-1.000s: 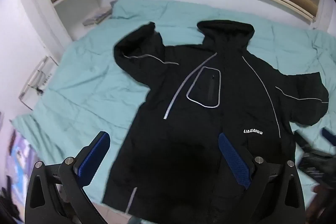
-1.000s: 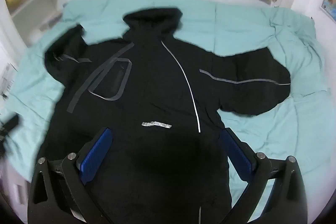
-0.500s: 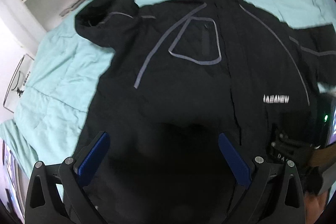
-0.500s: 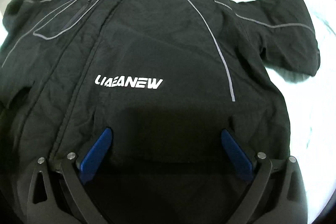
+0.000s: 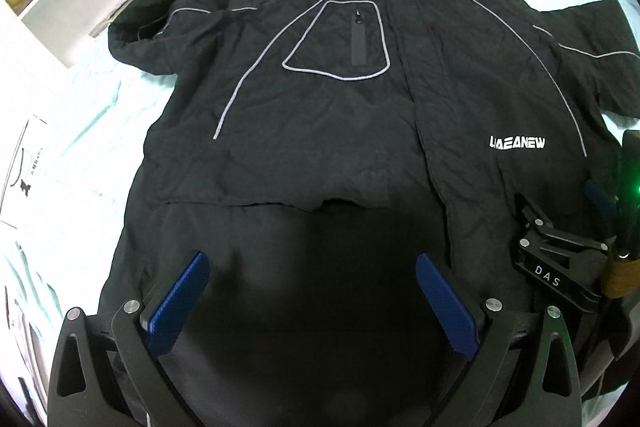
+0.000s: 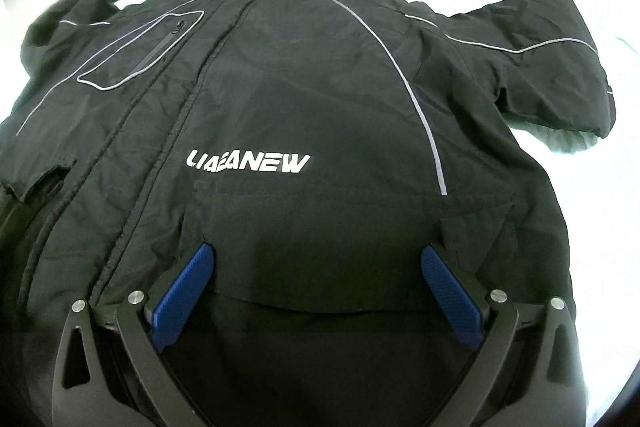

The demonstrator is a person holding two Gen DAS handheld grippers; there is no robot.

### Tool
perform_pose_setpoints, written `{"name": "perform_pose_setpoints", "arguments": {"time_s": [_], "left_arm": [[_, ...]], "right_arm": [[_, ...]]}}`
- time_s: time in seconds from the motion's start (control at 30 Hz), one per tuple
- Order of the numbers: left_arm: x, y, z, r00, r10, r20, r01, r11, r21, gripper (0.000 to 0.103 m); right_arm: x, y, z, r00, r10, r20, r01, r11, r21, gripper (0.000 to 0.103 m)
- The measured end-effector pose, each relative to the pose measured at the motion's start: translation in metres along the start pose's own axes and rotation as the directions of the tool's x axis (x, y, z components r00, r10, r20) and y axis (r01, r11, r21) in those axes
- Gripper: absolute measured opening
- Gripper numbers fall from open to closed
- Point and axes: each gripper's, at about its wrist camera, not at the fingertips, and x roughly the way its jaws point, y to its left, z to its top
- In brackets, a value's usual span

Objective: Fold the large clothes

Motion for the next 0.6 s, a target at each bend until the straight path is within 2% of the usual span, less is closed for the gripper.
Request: {"name": "perform_pose_setpoints", "arguments": {"time_s": [0.2, 0.6], "left_arm": [[0.0015, 0.0017, -0.0068, 1.000, -0.001, -0.002, 0.001, 1.000, 0.026, 0.103], [0.0100, 0.0042, -0.0088, 1.000, -0.005, -0.022, 0.006, 1.000, 0.004, 0.103]], "right_arm": [[0.0002, 0.0007, -0.0009, 1.000, -0.001, 0.003, 0.001, 1.000, 0.000, 0.103], [0.0012, 0.0009, 0.0010, 1.000, 0.001, 0.002, -0.001, 1.000, 0.004, 0.103]]}}
